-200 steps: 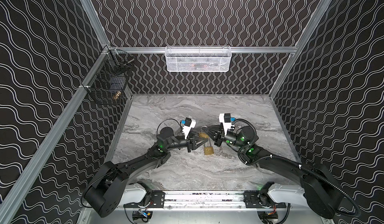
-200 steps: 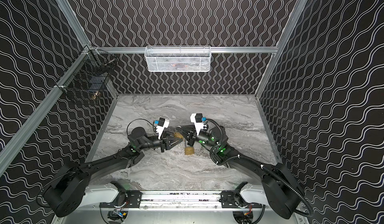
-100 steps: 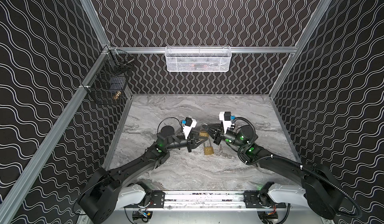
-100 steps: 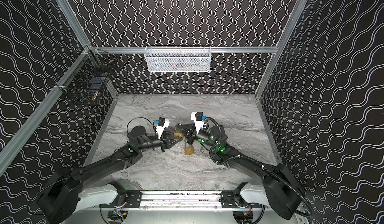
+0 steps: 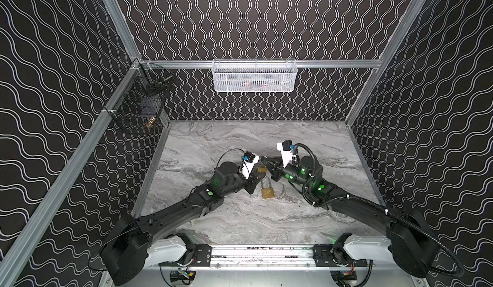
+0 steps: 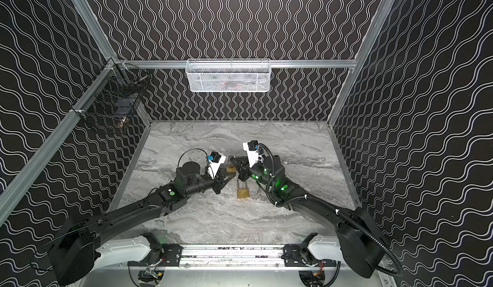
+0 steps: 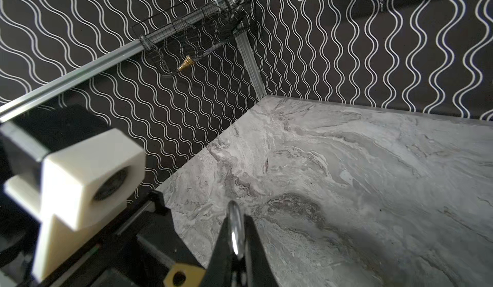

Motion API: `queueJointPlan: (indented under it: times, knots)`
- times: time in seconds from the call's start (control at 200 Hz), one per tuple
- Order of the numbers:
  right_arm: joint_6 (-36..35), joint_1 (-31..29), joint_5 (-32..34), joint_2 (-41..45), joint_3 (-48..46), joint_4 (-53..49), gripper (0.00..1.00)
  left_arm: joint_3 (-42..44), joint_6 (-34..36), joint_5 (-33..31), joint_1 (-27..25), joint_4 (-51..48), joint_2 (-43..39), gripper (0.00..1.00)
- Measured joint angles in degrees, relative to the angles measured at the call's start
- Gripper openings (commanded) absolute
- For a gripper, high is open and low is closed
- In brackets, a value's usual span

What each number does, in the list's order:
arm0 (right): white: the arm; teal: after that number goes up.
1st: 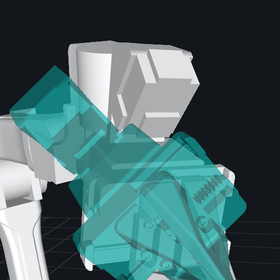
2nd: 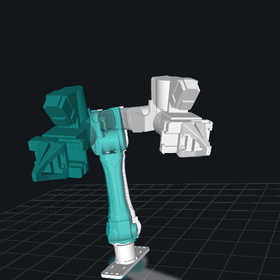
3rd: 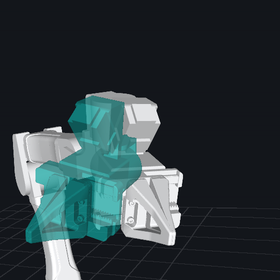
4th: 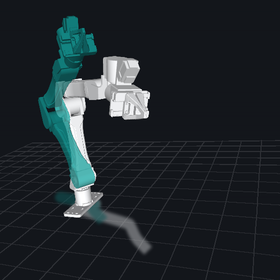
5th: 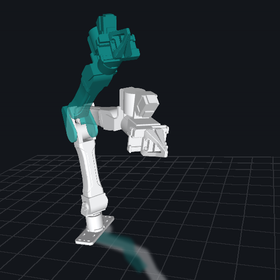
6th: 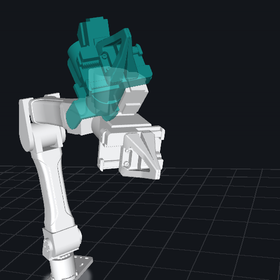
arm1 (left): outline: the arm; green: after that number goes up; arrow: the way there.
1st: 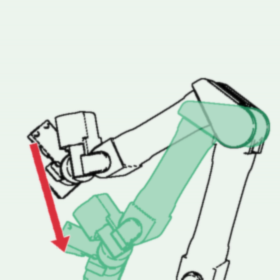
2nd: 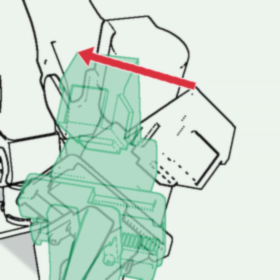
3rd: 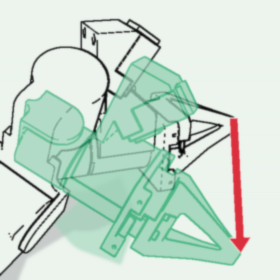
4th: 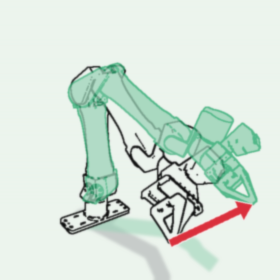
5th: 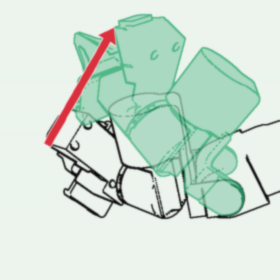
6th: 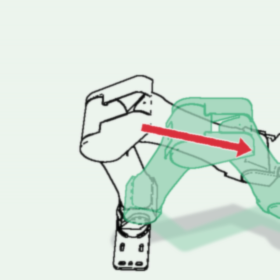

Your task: Unlock with the key

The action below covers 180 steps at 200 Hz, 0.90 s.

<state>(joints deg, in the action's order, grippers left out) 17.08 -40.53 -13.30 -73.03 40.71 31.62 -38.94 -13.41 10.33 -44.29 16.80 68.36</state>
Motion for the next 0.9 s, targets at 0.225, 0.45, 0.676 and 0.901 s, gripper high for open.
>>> queueJointPlan:
  times: [0.225,0.45,0.676,0.901]
  knots:
    - [0.33,-0.55,3.56,0.26,0.33,-3.06,0.32,-0.55,2.58,-3.74,-0.42,-0.61,1.51,0.0]
    - [0.09,-0.17,6.25,6.43,-3.85,-2.91,0.69,-2.34,2.62,-8.48,0.31,-7.52,2.1,0.0]
    - [-1.07,8.46,1.51,10.01,-8.92,2.64,0.7,-2.38,2.14,1.11,3.45,-9.9,0.46,0.0]
    - [10.91,20.85,-14.34,2.1,-23.58,31.82,0.66,-0.72,-3.19,24.59,6.75,-2.1,1.16,0.0]
